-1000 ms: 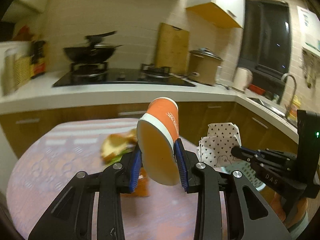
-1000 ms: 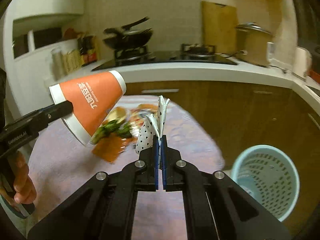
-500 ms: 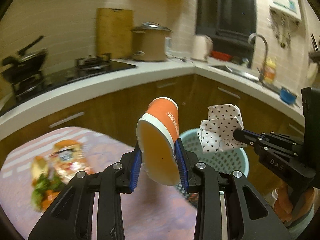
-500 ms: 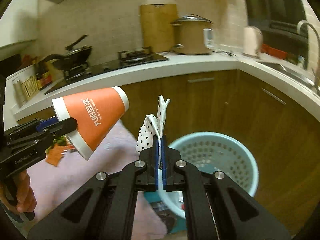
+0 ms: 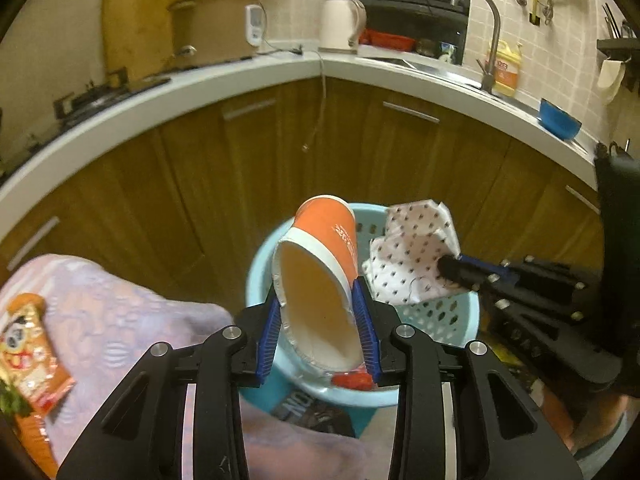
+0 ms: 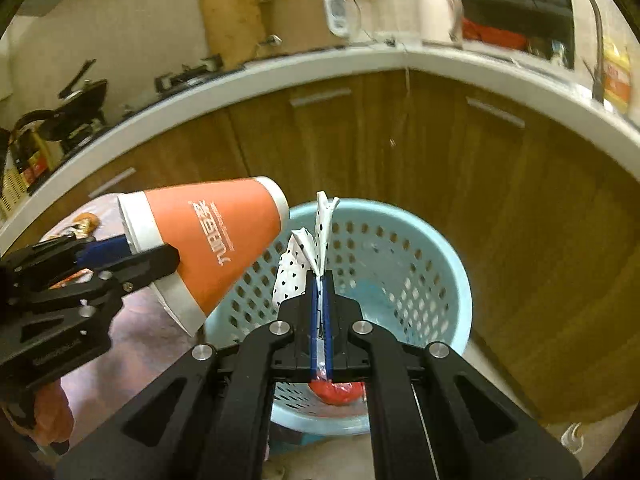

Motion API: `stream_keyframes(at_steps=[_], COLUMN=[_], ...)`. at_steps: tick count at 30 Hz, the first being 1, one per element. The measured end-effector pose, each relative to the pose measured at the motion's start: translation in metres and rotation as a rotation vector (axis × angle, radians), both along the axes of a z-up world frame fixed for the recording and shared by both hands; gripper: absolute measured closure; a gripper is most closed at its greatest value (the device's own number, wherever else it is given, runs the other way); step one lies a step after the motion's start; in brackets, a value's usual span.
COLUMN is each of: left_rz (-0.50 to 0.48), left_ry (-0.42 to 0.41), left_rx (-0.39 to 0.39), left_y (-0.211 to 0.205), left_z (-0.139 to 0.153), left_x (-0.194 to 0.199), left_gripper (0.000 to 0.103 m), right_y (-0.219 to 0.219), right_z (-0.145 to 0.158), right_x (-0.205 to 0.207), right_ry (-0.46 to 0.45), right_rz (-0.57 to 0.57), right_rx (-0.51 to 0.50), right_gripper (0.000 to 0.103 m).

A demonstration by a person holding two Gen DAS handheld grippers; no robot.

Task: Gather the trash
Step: 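Carry the orange cup and napkin to the blue basket and release both, then move both tools back over the table toward the greens and snack bag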

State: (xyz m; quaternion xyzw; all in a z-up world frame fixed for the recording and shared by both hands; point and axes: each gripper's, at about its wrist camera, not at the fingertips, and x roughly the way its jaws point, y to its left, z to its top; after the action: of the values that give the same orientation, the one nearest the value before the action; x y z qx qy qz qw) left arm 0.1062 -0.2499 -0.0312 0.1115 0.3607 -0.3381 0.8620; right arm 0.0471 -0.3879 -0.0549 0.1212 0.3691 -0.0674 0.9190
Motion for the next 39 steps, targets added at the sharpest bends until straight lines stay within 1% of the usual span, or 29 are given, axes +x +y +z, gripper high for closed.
stream_keyframes(at_steps=[2, 4, 6, 8, 10, 15, 21, 24, 26, 29, 33, 36, 39], left_rz=[-0.005, -0.005, -0.004, -0.002, 0.003, 0.026, 0.054, 0.082, 0.103, 0.146, 0.216, 0.264, 0.330], left_ry=[0.025, 0.047, 0.058, 0.063, 0.063, 0.076, 0.052, 0.041, 0.030, -0.001, -0.037, -0.042, -0.076], left_rx=[-0.007, -0.002, 0.013, 0.030, 0.026, -0.009, -0.032, -0.059, -0.074, -0.105, -0.151, -0.189, -0.201], left_y=[-0.004, -0.007, -0.008, -0.009, -0.006, 0.003, 0.025, 0.044, 0.059, 0.091, 0.137, 0.173, 0.208], left_z=[-0.008, -0.017, -0.023, -0.027, -0.027, -0.020, -0.008, 0.003, 0.011, 0.027, 0.044, 0.053, 0.060], left_x=[0.005, 0.010, 0.013, 0.015, 0.018, 0.026, 0.020, 0.019, 0.017, 0.009, -0.001, -0.006, -0.012], left_gripper=[0.067, 0.057, 0.055, 0.049, 0.042, 0.039, 0.039, 0.039, 0.039, 0.039, 0.037, 0.037, 0.037], right_y=[-0.003, -0.006, -0.009, -0.011, -0.014, -0.013, -0.001, 0.016, 0.033, 0.058, 0.101, 0.140, 0.172], right_z=[-0.010, -0.019, -0.024, -0.029, -0.034, -0.036, -0.022, -0.009, 0.002, 0.015, 0.032, 0.044, 0.052], right_x=[0.002, 0.004, 0.007, 0.010, 0.012, 0.011, 0.012, 0.014, 0.015, 0.017, 0.025, 0.032, 0.037], right_ry=[0.025, 0.052, 0.070, 0.086, 0.101, 0.105, 0.078, 0.049, 0.013, -0.020, -0.051, -0.075, -0.084], right_rz=[-0.010, -0.016, -0.029, -0.027, -0.030, -0.035, -0.006, 0.032, 0.075, 0.135, 0.229, 0.309, 0.374], right_rx=[0.007, 0.018, 0.023, 0.047, 0.063, 0.062, 0.060, 0.056, 0.052, 0.048, 0.035, 0.012, -0.004], right_gripper=[0.102, 0.102, 0.101, 0.100, 0.100, 0.089, 0.088, 0.086, 0.084, 0.082, 0.082, 0.082, 0.082])
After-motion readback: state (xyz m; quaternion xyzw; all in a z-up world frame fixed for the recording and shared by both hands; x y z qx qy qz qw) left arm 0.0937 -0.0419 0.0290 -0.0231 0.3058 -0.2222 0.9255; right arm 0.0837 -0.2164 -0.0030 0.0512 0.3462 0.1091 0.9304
